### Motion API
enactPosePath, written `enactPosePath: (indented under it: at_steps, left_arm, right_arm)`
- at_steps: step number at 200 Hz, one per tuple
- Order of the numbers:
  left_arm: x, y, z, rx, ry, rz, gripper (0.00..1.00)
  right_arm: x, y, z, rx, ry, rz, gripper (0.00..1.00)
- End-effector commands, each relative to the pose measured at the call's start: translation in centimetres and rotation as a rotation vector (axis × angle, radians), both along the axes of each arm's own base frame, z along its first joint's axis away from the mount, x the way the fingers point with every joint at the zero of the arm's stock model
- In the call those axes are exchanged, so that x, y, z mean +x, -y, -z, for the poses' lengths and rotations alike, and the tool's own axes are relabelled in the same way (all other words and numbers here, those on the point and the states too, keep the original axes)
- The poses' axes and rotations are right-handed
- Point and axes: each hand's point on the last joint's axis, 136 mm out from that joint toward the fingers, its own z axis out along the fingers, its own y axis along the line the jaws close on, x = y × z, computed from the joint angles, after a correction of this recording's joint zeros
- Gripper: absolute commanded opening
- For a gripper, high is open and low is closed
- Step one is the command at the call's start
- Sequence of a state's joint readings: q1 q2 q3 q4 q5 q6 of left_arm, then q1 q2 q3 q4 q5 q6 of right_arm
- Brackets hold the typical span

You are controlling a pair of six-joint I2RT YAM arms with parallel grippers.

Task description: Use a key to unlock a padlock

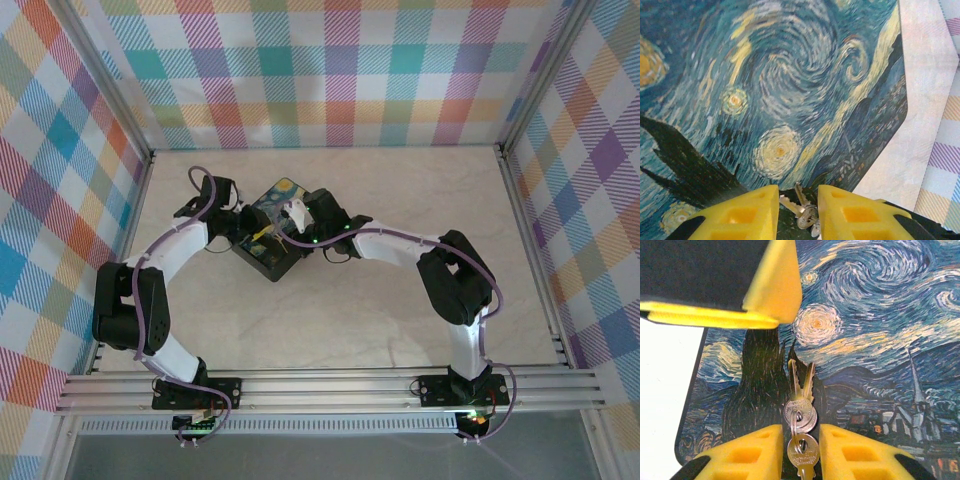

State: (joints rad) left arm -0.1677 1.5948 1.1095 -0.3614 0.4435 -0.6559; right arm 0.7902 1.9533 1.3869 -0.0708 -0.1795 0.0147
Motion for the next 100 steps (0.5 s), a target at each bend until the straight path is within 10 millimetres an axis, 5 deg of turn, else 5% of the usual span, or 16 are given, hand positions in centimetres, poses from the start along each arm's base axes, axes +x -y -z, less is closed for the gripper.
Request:
enactPosePath:
  at_steps: [1, 100]
  left_arm:
    - [0.7, -0.4, -1.4, 0.015, 0.023, -0.013, 0.27]
    - [1.2, -0.9, -1.5, 0.023, 0.025, -0.026, 0.27]
  right_arm:
    - [0.9, -0.3, -1.4, 0.005, 0.036, -0.005, 0.3]
    - [0.8, -1.5, 0.0, -0.033, 0.038, -0.044, 0.36]
